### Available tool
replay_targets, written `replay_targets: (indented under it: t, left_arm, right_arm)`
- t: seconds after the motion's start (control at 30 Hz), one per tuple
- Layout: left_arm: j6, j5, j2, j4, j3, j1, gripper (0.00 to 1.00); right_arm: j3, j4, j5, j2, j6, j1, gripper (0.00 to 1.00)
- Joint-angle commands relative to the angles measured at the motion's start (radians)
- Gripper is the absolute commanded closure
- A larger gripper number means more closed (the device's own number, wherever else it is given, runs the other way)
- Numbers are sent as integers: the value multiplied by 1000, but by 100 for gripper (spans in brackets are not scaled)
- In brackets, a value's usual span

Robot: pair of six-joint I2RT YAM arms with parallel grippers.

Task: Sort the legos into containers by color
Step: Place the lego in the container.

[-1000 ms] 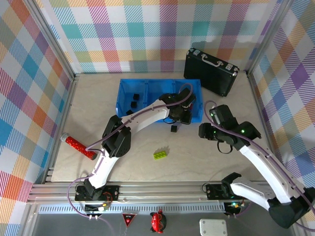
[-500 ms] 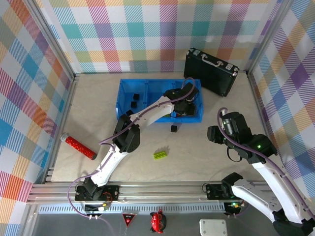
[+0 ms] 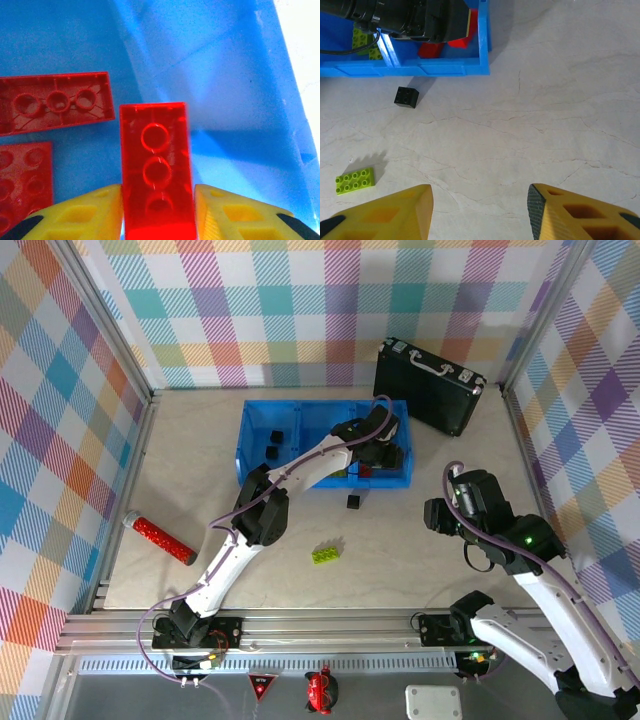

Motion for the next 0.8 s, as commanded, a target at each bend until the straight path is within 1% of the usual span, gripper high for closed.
replay_targets:
  t: [0.0, 0.1, 0.4, 0.6, 0.77]
  left_arm:
    - [14, 29, 21, 15, 20, 7, 57]
    - [14, 30, 18, 15, 21, 7, 56]
    - [31, 27, -20, -4, 21, 6, 56]
    - [47, 7, -77, -43, 11, 7, 56]
    - [59, -7, -151, -44, -43, 8, 56]
  right_arm:
    - [23, -21, 19, 1, -20, -4, 46]
    - [31, -19, 20, 4, -23, -4, 46]
    - [29, -12, 1, 15, -14, -4, 46]
    - [21, 9, -15, 29, -18, -4, 46]
    - [25, 32, -50, 59, -32, -4, 46]
